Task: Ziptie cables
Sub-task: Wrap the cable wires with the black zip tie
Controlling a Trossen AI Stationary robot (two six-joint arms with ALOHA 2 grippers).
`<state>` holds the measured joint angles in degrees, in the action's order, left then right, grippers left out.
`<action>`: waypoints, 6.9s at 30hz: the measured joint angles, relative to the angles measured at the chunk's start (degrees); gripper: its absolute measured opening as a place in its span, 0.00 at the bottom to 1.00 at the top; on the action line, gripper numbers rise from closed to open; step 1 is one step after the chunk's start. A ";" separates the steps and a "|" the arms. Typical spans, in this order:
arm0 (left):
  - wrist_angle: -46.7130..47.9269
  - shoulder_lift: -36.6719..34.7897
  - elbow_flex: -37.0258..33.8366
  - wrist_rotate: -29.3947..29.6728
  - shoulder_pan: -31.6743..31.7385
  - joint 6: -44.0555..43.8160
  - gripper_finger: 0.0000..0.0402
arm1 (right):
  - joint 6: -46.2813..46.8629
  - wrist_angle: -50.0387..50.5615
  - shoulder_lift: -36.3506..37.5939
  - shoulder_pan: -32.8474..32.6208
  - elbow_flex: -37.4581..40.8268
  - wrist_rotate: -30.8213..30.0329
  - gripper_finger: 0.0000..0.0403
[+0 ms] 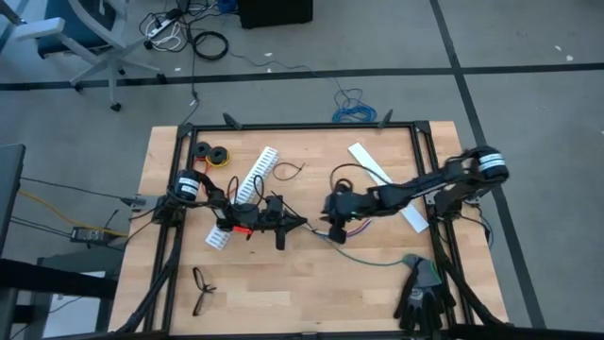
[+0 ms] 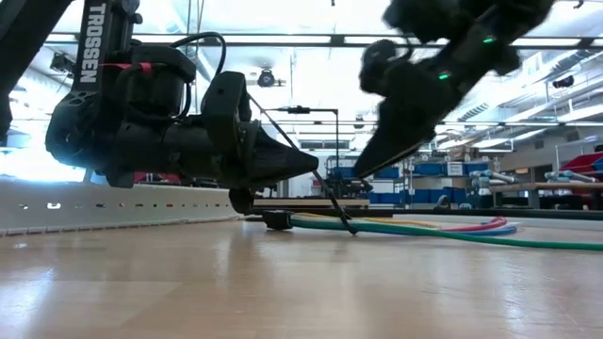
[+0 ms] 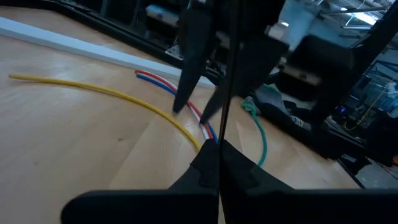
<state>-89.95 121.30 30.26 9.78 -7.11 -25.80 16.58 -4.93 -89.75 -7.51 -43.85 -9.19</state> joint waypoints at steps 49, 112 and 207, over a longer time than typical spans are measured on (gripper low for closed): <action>10.66 -0.59 8.69 -0.72 1.16 5.68 0.00 | 7.47 -43.69 -10.45 -3.37 16.17 0.34 0.18; 12.61 -0.98 8.84 -0.14 1.59 3.06 0.00 | 13.44 -34.63 -8.71 0.17 13.63 6.43 0.13; 13.74 -24.08 -15.43 10.21 7.74 20.09 0.28 | -7.42 -11.24 3.27 15.74 1.73 9.00 0.29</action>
<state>-76.21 97.21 14.83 20.00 0.62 -5.71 9.16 -16.17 -86.48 8.23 -42.11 -0.20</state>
